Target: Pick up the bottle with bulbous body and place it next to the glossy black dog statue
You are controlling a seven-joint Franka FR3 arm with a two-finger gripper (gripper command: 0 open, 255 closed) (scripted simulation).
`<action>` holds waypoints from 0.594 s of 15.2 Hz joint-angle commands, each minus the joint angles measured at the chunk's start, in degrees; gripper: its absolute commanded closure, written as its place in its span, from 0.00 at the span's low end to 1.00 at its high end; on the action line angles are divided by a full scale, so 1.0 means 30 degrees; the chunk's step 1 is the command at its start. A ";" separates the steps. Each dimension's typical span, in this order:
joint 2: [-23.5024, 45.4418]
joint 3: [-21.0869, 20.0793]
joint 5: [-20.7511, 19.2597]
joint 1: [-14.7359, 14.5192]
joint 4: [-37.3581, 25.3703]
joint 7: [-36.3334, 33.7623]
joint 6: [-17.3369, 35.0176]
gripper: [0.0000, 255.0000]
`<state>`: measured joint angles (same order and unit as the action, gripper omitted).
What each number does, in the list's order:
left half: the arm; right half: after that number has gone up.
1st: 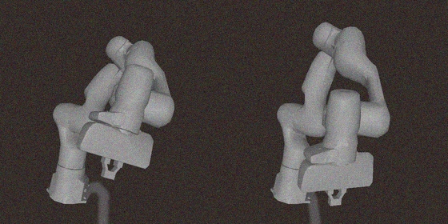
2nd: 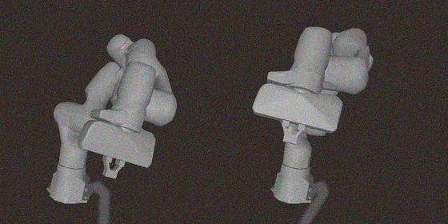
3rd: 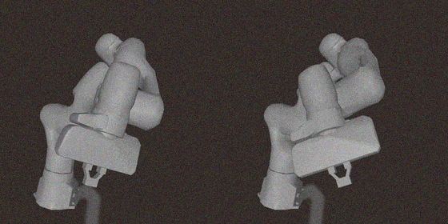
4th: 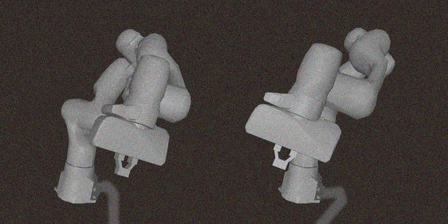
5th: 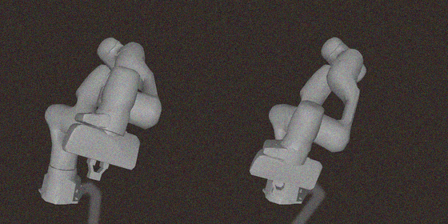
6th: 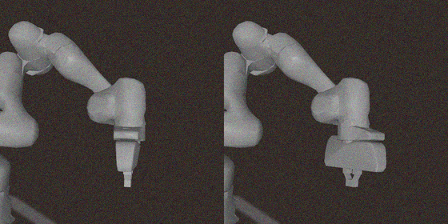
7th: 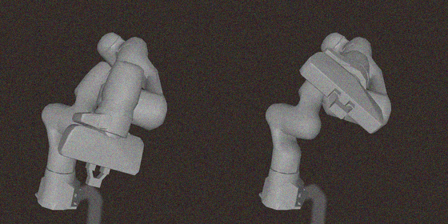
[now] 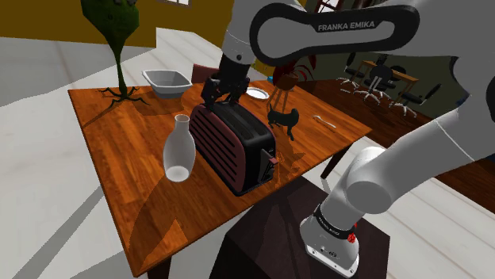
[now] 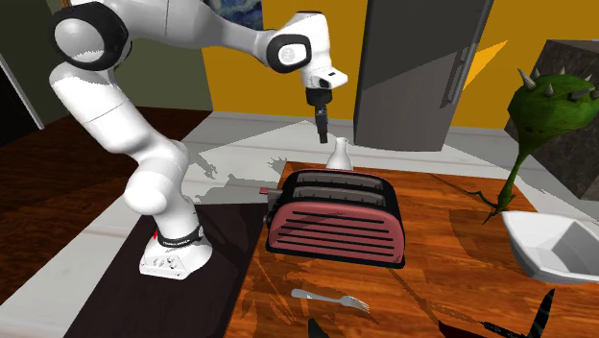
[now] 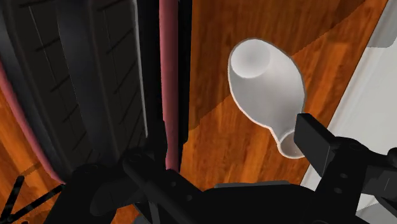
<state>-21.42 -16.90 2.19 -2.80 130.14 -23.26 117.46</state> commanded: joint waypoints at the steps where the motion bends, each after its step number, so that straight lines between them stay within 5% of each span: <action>1: 0.1419 -0.0597 -0.0311 0.0012 -0.0676 -0.0784 0.0714 0.00; 9: 0.6165 -0.2106 -0.2267 -0.0151 -0.3392 -0.3529 0.2346 0.00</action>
<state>-3.97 -22.94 -4.09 -3.14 120.42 -33.16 123.99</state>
